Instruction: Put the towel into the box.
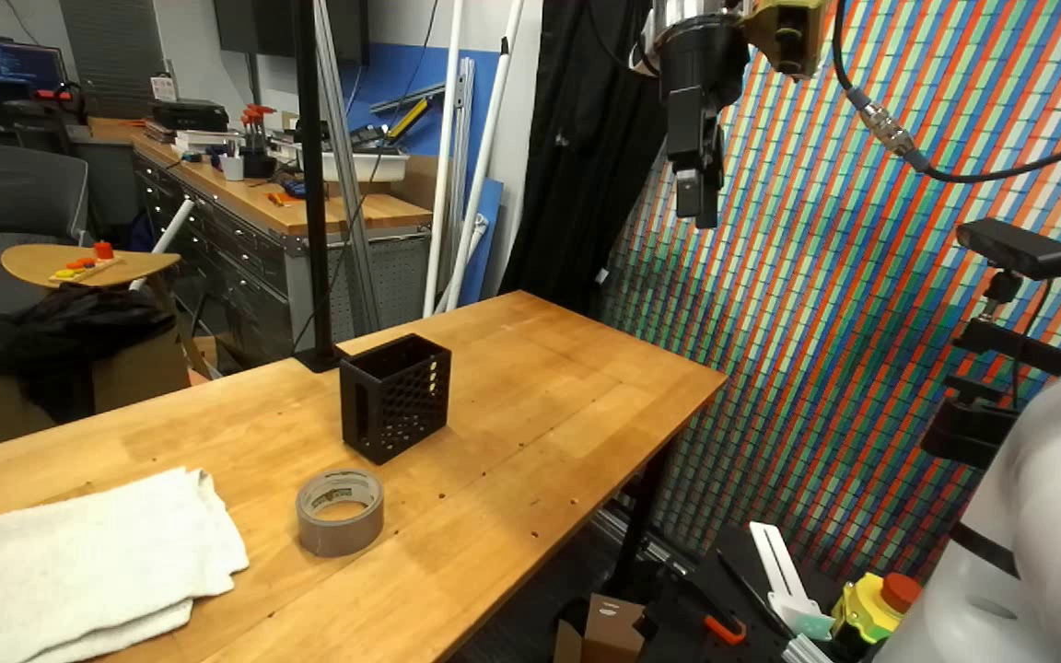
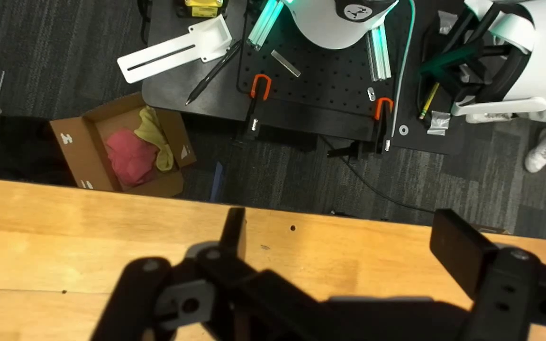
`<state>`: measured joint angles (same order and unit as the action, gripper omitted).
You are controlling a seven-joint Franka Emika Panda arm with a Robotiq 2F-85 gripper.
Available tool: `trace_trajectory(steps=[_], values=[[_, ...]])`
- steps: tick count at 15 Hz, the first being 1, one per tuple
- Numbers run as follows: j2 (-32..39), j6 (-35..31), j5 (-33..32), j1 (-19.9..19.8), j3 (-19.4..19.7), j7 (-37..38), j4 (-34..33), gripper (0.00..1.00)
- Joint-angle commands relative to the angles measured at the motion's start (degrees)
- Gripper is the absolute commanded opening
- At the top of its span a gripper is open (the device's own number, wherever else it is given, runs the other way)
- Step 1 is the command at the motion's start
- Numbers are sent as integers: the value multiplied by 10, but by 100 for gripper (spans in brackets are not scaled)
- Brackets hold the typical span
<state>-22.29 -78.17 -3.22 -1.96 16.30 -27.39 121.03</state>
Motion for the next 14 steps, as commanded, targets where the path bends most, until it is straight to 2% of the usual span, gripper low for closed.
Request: trace_trajectory(steps=[1,7,14], values=[[15,-8,-1,-3,-20,-5,-6,100],[51,-84,0,25,-87,21,-4,100],[124,-192,-3,75,-186,98,-34,100]])
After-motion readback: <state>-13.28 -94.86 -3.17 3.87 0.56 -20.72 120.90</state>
